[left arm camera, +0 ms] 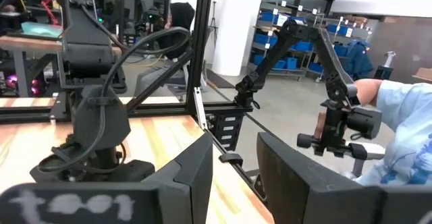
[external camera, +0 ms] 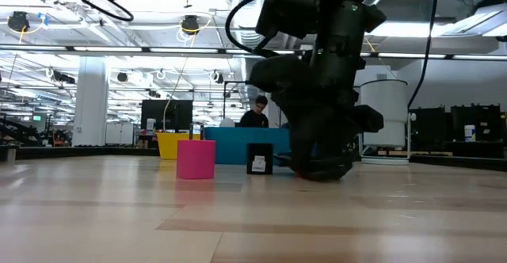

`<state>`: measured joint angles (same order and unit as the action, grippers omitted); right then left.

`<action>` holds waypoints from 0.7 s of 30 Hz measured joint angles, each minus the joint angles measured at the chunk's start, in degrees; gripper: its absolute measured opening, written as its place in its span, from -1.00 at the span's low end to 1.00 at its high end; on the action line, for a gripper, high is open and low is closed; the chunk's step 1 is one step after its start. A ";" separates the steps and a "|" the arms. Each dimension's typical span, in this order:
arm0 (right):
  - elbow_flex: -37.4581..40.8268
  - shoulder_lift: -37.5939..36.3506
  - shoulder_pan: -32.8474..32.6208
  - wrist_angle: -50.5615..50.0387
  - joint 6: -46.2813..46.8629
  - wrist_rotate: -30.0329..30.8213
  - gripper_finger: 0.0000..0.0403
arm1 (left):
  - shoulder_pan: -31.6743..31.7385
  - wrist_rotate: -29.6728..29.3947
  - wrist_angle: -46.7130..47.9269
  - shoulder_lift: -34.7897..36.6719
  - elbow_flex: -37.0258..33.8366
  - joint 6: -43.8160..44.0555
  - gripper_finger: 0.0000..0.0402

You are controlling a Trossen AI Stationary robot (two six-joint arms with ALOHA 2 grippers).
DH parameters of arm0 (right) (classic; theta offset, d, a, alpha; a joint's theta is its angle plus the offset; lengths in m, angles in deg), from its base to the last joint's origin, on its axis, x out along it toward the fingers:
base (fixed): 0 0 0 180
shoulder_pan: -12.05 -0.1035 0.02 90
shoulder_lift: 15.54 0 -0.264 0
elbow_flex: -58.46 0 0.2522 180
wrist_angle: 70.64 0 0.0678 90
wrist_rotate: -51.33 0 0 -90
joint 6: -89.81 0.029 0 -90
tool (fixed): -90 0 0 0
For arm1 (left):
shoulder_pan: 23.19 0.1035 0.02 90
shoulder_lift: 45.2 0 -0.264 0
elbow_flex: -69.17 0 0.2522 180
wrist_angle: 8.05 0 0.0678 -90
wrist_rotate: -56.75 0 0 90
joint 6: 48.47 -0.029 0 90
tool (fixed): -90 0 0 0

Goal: Pick and place items into bin
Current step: Put the black charger cable into the dark blue bin

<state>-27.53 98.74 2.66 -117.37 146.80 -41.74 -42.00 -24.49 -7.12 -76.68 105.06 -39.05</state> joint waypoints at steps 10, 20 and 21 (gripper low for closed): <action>0.37 -7.17 -0.12 -4.06 1.38 3.67 -0.76 | 0.02 -0.08 1.68 0.00 0.00 0.12 -0.48; 0.29 -18.33 11.13 0.03 -10.99 10.71 -0.76 | 0.02 -0.55 1.97 0.00 0.00 -0.12 -0.48; 0.29 -18.95 13.00 1.90 -13.28 10.65 -0.76 | 0.02 -0.55 1.97 0.00 0.00 -0.10 -0.48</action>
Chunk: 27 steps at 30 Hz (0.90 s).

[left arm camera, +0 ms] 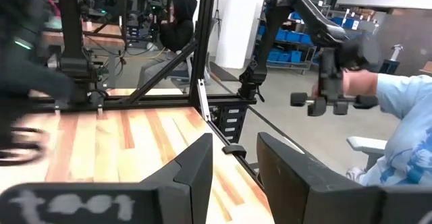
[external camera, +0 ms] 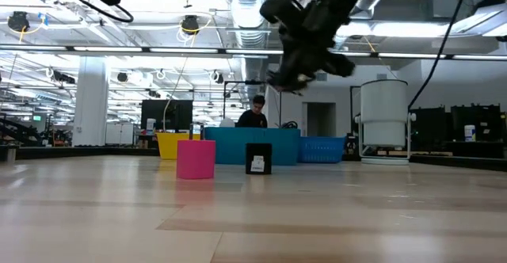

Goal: Pick and place items into bin
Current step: Put the black charger cable into the dark blue bin, then put the pink charger adapter into the yellow bin

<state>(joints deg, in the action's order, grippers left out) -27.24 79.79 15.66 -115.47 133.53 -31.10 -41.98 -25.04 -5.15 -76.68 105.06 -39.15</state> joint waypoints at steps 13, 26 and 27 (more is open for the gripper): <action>-0.09 -0.30 16.08 18.71 -18.82 -3.04 -0.09 | 0.02 0.00 1.96 -0.02 0.00 0.92 -0.48; -0.07 -4.84 13.64 13.63 -31.19 -10.81 0.37 | 0.01 -5.59 4.29 -0.02 0.00 0.96 -0.48; -0.07 -5.78 12.29 12.25 -32.56 -10.66 0.37 | 0.00 -6.52 4.33 -0.02 0.01 0.97 -0.48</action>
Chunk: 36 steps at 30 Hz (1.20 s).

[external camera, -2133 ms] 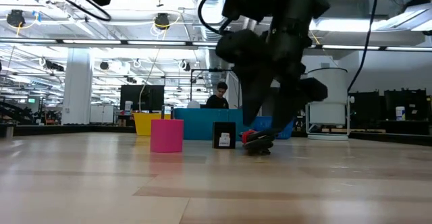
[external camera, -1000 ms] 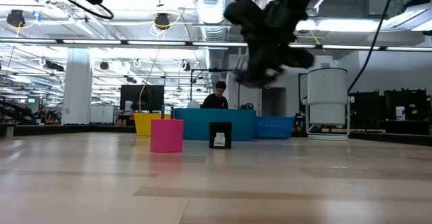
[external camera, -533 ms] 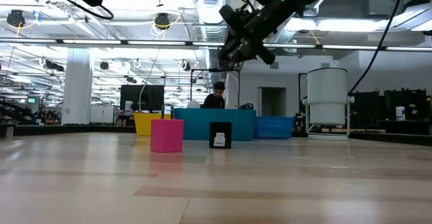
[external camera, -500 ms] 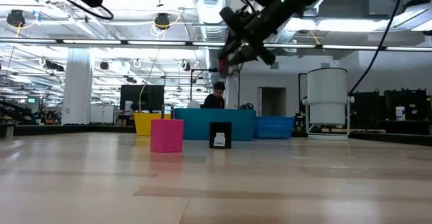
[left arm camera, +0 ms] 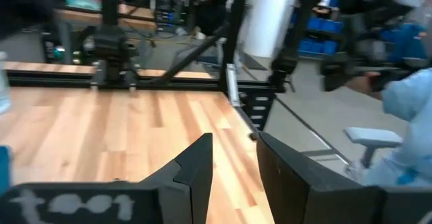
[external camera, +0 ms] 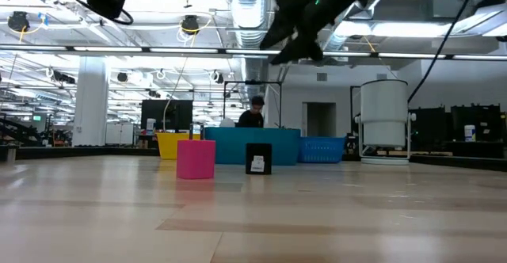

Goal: Pick and place items into bin
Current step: Put the pink charger adapter into the yellow bin

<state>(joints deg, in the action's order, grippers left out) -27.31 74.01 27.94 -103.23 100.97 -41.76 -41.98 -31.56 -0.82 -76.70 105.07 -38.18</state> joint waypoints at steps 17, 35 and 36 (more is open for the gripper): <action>28.56 -8.31 -34.59 45.87 -2.70 40.37 0.37 | 0.01 -11.48 2.32 0.00 -0.01 -2.22 -0.48; 42.82 0.88 -43.83 70.92 -2.62 59.00 0.37 | 0.13 -16.04 -7.42 -20.24 -1.64 0.84 -0.48; 42.82 0.73 -44.05 70.84 -2.64 59.15 0.37 | 0.14 -16.08 -9.65 -21.96 -1.65 0.74 -0.48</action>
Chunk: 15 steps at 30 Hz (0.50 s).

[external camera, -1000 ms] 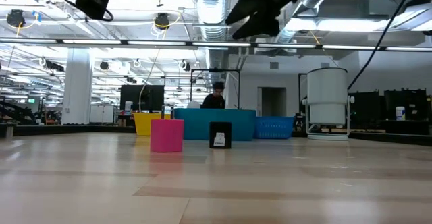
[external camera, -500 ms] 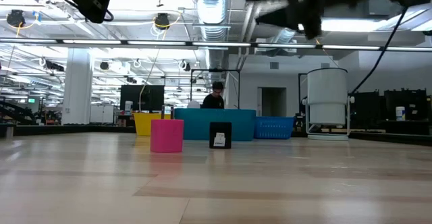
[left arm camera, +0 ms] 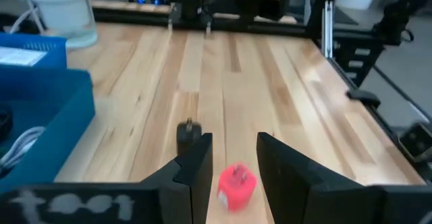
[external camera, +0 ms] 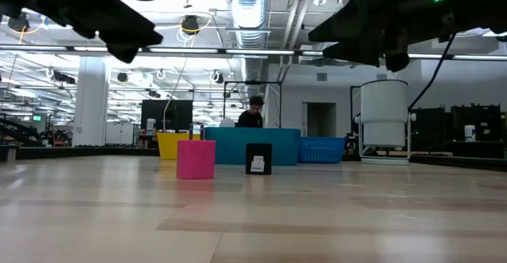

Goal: Pick and place items into bin
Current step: Put the pink charger adapter into the yellow bin

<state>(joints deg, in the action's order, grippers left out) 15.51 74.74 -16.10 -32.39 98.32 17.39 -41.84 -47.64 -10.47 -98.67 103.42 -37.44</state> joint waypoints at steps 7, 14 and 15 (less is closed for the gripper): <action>-0.02 -0.23 -1.50 0.32 -0.96 5.00 0.37 | -0.29 -4.86 -12.85 -11.45 0.00 5.89 -0.48; -0.02 -1.98 -3.99 0.32 -8.01 12.57 0.37 | -4.45 -8.77 -23.27 -21.91 0.00 9.52 -0.48; -0.02 -2.48 -4.47 0.34 -8.81 13.21 0.37 | -5.05 -8.73 -24.75 -23.04 0.00 9.97 -0.48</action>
<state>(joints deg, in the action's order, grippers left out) 15.49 72.26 -20.57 -32.04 89.52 30.60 -46.89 -56.37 -35.22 -121.71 103.42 -27.47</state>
